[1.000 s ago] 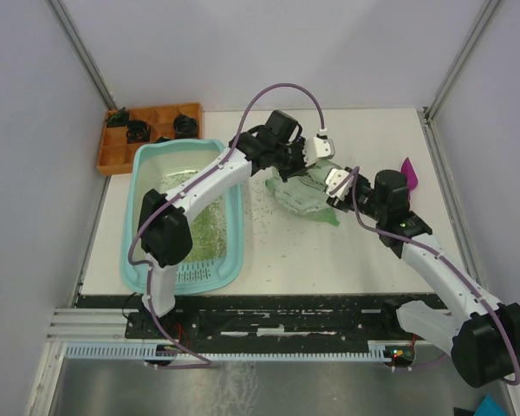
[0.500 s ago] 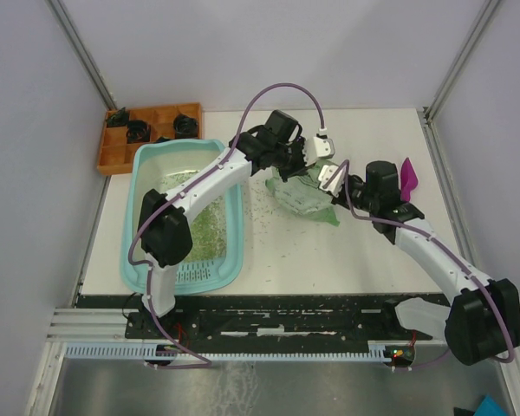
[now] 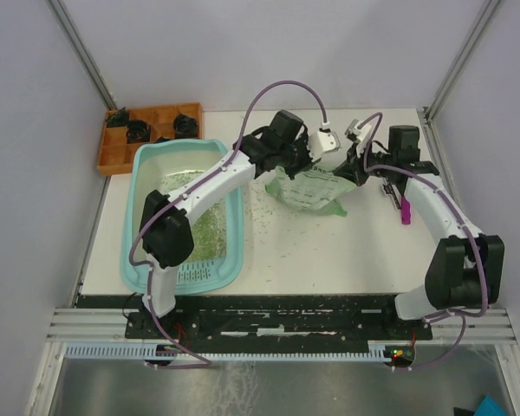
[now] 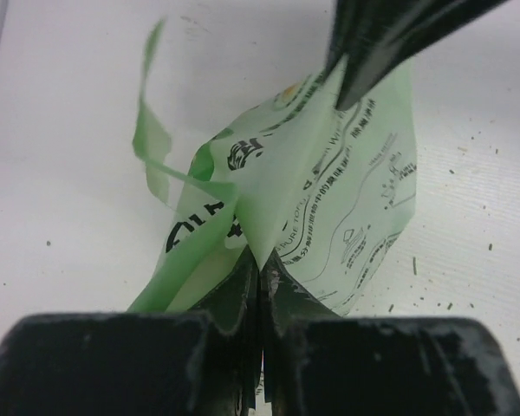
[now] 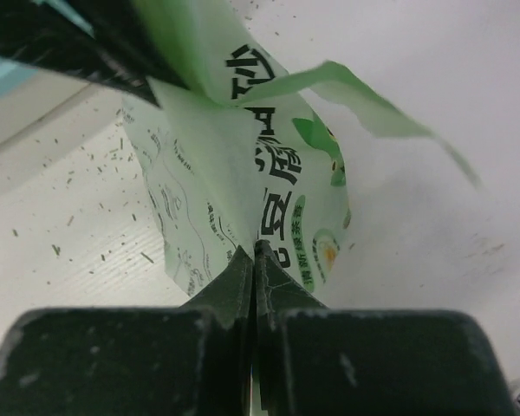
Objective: Fill the litter box with clean litter
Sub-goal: Close the cat litter bag at the center of the board, then pick up the clamp at the center of the board.
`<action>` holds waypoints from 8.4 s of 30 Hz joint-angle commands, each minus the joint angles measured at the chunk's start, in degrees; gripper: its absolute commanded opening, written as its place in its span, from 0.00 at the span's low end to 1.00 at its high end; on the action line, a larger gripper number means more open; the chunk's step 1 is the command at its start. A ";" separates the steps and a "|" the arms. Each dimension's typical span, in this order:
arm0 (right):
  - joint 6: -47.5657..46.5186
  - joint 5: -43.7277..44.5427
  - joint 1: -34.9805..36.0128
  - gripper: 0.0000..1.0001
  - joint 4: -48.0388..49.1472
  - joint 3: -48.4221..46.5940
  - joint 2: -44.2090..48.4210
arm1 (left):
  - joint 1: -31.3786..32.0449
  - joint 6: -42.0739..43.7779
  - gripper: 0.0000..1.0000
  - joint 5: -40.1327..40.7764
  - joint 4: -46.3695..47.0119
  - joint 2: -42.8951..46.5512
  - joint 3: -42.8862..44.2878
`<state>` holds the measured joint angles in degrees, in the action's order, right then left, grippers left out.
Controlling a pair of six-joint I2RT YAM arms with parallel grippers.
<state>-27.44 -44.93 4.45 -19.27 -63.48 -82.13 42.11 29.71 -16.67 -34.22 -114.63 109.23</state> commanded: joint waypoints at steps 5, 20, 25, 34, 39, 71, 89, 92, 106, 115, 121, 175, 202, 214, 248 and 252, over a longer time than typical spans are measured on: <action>8.37 -6.21 -7.18 0.02 -0.20 -11.43 -6.05 | 0.04 -5.28 0.03 13.16 0.91 0.71 7.81; 0.19 -6.16 -7.57 0.02 -7.71 -8.16 -5.72 | -0.18 -4.66 0.03 16.82 5.33 4.15 -3.99; -0.17 -6.04 -8.19 0.02 -7.80 -7.79 -5.47 | -1.32 -2.73 0.03 20.52 6.42 5.66 -7.24; -4.08 -4.66 -8.66 0.02 -13.15 -9.25 -6.10 | -2.07 -2.40 0.03 19.25 1.77 3.03 -1.92; -7.33 -3.02 -11.43 0.02 -15.53 -7.08 -4.52 | -2.40 -2.57 0.03 18.45 -1.29 0.95 2.33; -12.22 -12.25 -16.65 0.64 -18.84 -7.49 7.62 | -1.11 -5.19 0.03 13.37 -2.63 -0.50 8.33; -16.31 -8.97 1.42 0.60 -10.87 -9.19 4.11 | 2.96 -5.92 0.03 10.36 -0.88 -0.62 8.50; -16.67 -8.23 2.72 0.60 -7.92 -7.14 3.67 | 3.00 -6.55 0.03 9.23 0.33 0.17 7.49; -2.03 5.32 -2.23 0.46 1.51 -5.49 0.78 | 3.04 -6.78 0.03 10.41 0.98 -0.42 6.99; 13.12 15.02 -19.13 0.31 -16.28 -23.45 -12.38 | 3.06 -6.24 0.03 11.04 0.92 -0.67 6.88; 4.59 26.56 -18.50 0.41 -17.58 -19.88 -13.65 | 2.98 -5.90 0.03 11.76 0.83 -0.42 6.61; 0.19 37.69 -10.95 0.44 -17.59 -15.72 -15.50 | 3.15 -11.29 0.26 4.99 14.94 2.59 7.61; -1.07 42.71 -10.52 0.44 -13.05 -12.89 -18.93 | 3.21 -14.20 0.26 10.83 28.00 15.67 -2.50; -0.97 45.31 -9.23 0.50 -13.25 -16.58 -26.70 | 3.50 -14.22 0.25 12.96 29.80 19.02 -5.94; 5.01 50.51 -9.72 0.10 -14.40 -19.08 -27.19 | 3.77 -14.71 0.26 11.92 28.84 16.99 -4.18; 7.56 47.45 -11.05 0.02 -17.80 -21.65 -25.06 | 3.83 -16.82 0.30 11.81 29.16 16.42 -4.00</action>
<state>-23.35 4.86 -5.48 -34.11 -80.97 -111.15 45.52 16.78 -4.56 -7.97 -98.43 102.74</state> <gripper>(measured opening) 0.040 0.273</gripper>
